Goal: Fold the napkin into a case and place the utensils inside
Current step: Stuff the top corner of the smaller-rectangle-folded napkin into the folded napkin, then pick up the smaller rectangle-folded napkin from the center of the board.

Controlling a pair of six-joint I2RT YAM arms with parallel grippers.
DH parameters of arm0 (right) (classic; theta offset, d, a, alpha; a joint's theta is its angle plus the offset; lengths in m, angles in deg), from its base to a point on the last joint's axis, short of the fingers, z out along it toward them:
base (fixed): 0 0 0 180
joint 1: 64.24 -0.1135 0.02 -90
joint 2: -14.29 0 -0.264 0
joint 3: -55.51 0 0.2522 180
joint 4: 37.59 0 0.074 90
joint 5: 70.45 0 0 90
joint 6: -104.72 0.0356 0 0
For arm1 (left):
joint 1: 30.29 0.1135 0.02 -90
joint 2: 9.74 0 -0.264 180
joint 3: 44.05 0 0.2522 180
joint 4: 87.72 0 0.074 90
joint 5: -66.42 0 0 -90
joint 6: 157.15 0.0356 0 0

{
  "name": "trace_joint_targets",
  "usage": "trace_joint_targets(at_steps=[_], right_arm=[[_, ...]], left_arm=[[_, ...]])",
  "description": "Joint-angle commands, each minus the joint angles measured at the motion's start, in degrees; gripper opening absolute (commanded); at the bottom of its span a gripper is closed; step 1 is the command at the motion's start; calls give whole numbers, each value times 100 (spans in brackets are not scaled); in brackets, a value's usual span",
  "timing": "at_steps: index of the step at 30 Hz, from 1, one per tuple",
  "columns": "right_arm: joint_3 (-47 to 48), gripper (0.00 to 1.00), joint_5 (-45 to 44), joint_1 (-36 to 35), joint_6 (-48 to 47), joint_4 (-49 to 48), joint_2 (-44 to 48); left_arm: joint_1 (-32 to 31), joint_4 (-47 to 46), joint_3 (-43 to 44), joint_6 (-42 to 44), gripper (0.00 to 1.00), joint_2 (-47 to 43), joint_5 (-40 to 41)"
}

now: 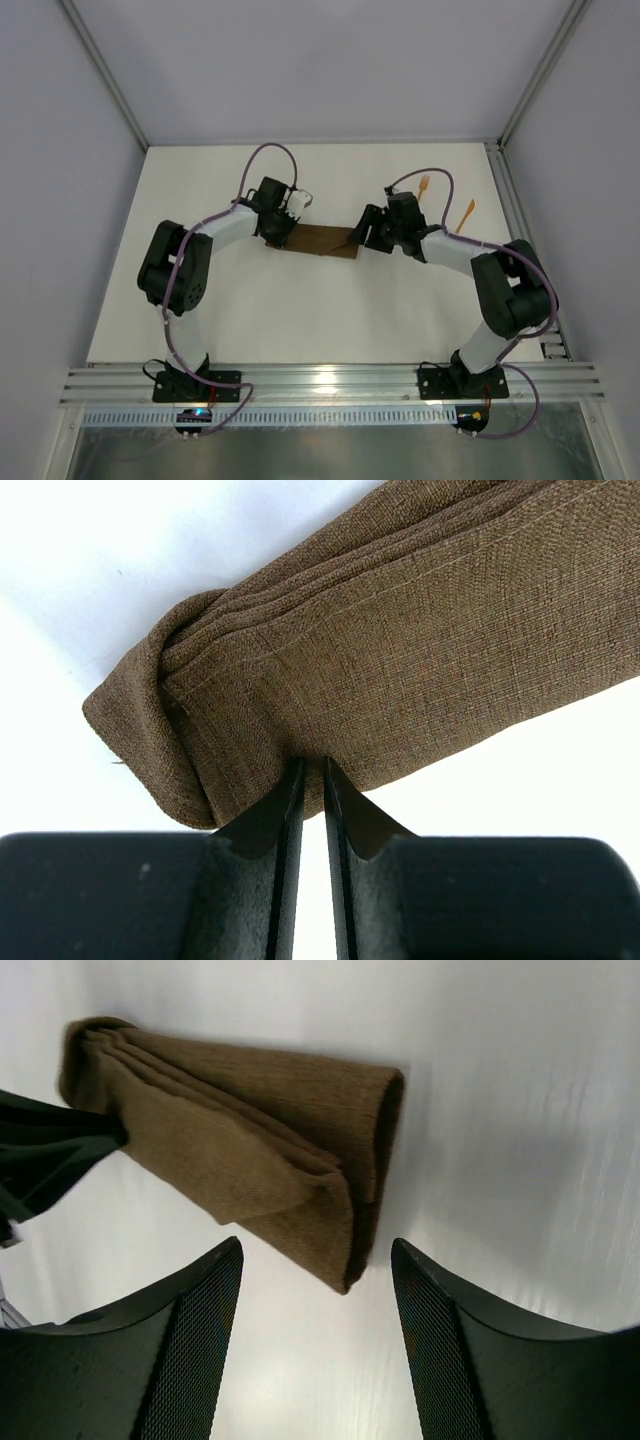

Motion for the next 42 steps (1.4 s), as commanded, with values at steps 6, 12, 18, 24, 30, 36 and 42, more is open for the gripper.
trace_joint_targets(at_steps=[6,12,18,24,30,36,42], right_arm=[[252,64,151,13,244,-277,-879],[348,38,485,31,402,-462,-1151],[234,19,740,163,587,-638,-1239],[322,18,898,180,666,-708,-1432],[322,18,986,180,737,-823,-1538],[375,18,960,180,561,-612,-1486],[497,18,986,180,447,-489,-1477]], left_arm=[[76,163,-143,58,19,184,136],[23,84,-135,216,22,-52,268],[-389,-30,-213,953,38,-755,312],[-1136,-215,-662,2359,49,-1521,548],[-1768,-672,-917,3493,52,-942,1129],[-2007,-733,-557,3732,61,-169,1796],[-2068,-1304,-618,3723,61,70,2193]])
